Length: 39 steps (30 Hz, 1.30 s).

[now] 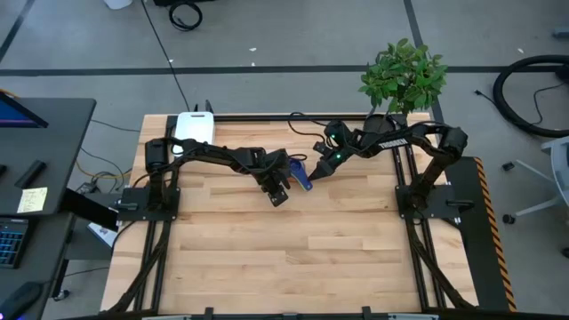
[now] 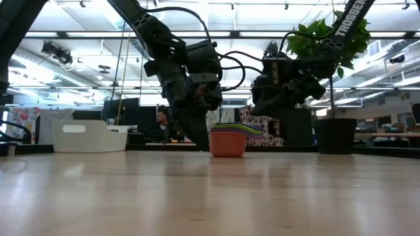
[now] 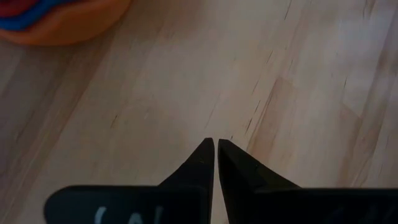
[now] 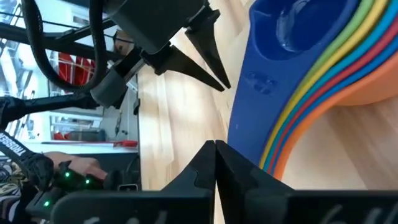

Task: Nest measuring cups in basket
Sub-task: Put the stacked of measuring cups into the white bin

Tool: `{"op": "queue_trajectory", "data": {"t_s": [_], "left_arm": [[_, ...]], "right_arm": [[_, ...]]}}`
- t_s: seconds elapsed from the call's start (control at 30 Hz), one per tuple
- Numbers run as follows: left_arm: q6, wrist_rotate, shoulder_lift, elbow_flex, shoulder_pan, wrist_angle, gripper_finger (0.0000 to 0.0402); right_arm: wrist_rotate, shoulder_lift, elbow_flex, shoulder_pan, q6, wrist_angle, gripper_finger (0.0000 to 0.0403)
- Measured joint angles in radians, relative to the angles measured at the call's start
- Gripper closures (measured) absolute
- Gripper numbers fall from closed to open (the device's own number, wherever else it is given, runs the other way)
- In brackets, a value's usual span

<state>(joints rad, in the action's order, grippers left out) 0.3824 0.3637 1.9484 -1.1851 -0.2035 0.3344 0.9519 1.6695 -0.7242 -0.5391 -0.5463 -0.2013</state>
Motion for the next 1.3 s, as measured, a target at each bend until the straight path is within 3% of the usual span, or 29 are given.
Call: {"op": "queue_trajectory", "data": {"t_s": [0.23, 0.5, 0.7, 1.07, 1.3], "left_arm": [[0.0, 0.0, 0.0, 0.0, 0.0, 0.0, 0.0374], [0.0, 0.0, 0.0, 0.0, 0.0, 0.0, 0.0374], [0.0, 0.0, 0.0, 0.0, 0.007, 0.0, 0.0374], [0.0, 0.0, 0.0, 0.0, 0.011, 0.012, 0.0374], [0.0, 0.001, 0.0, 0.0, 0.012, 0.027, 0.0374]], "right_arm": [[-0.09, 0.0, 0.0, 0.01, 0.017, 0.014, 0.0382], [-0.079, 0.0, 0.0, 0.011, 0.025, 0.044, 0.0311], [0.042, -0.001, 0.0, 0.01, 0.004, -0.131, 0.0253], [0.077, -0.001, -0.001, -0.002, -0.017, -0.253, 0.0156], [0.308, -0.001, -0.001, -0.093, -0.091, -0.244, 0.0142]]}}
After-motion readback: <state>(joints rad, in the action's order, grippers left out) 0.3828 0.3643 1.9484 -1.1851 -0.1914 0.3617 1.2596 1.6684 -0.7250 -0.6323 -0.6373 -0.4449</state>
